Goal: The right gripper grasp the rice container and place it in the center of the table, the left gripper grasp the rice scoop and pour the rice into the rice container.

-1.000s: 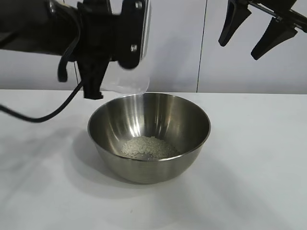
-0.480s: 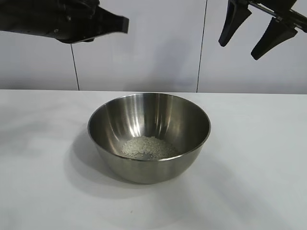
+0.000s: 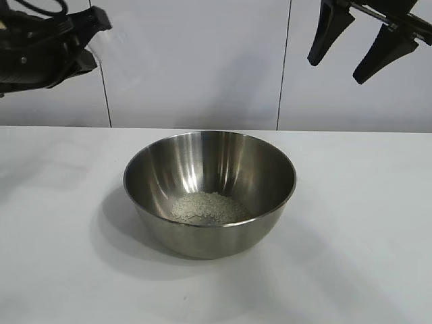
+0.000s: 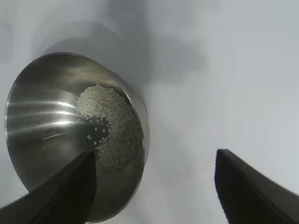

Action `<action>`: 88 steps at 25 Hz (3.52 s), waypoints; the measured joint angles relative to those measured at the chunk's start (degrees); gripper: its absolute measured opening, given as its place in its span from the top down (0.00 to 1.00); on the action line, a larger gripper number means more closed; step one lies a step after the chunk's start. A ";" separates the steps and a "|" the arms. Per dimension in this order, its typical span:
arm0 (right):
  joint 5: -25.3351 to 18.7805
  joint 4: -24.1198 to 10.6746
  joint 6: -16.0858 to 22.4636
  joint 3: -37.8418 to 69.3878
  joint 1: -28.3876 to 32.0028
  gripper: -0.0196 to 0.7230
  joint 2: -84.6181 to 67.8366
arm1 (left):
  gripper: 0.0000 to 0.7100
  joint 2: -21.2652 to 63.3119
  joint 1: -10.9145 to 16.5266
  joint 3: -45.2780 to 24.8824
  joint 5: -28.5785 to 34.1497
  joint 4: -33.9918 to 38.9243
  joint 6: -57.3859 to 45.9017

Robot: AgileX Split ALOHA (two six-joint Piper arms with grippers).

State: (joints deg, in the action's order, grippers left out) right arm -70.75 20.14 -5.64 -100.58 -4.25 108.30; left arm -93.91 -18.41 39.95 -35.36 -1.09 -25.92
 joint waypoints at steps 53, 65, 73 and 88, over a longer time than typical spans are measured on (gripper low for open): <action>1.53 0.00 -0.14 0.00 0.00 0.31 0.00 | 0.43 -18.28 13.21 -21.64 -30.08 20.04 23.50; 1.69 0.01 -0.14 0.00 0.00 0.31 0.00 | 0.43 -9.42 13.21 -29.15 -30.53 14.59 23.55; 1.69 0.01 -0.14 0.00 0.00 0.31 0.00 | 0.43 -7.35 13.21 -27.55 -30.58 8.91 16.24; 1.69 0.01 -0.14 0.00 0.00 0.31 0.00 | 0.43 -7.35 13.27 -8.73 -30.24 26.76 -42.28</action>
State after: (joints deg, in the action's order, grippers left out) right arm -69.06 20.15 -5.78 -100.58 -4.25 108.30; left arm -101.26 -5.14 31.21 -65.60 25.67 -68.20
